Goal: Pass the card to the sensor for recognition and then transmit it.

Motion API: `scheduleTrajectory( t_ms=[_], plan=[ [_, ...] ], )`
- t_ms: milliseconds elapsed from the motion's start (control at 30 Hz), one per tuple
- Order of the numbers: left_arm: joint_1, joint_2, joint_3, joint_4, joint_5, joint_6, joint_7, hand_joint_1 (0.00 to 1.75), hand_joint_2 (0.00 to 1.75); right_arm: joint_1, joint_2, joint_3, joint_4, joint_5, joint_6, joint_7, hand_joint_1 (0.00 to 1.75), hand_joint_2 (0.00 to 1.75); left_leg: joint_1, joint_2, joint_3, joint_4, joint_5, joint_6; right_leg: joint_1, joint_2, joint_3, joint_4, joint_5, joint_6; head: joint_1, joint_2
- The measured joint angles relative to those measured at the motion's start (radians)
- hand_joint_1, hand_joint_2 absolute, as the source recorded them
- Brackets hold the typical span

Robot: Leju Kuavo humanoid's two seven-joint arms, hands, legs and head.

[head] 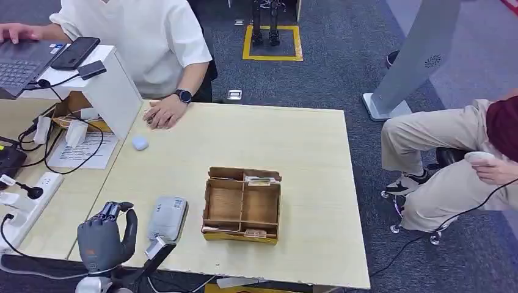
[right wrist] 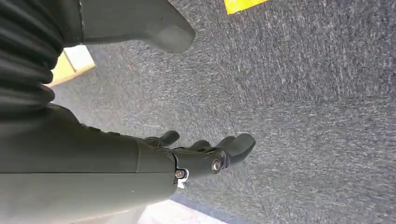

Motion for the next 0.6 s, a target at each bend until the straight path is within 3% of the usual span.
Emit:
scheduleTrajectory(
  t_ms=[600],
  plan=[
    [0.021, -0.002, 0.000, 0.097, -0.065, 0.000, 0.029, 1.75, 1.75, 0.000, 0.002, 0.011, 0.000, -0.005, 0.000, -0.003, 0.00, 1.75, 0.000, 0.000, 0.000, 0.000, 0.000, 0.000, 0.000, 0.000, 0.000, 0.000, 0.000, 0.000, 0.000, 0.000]
  ],
)
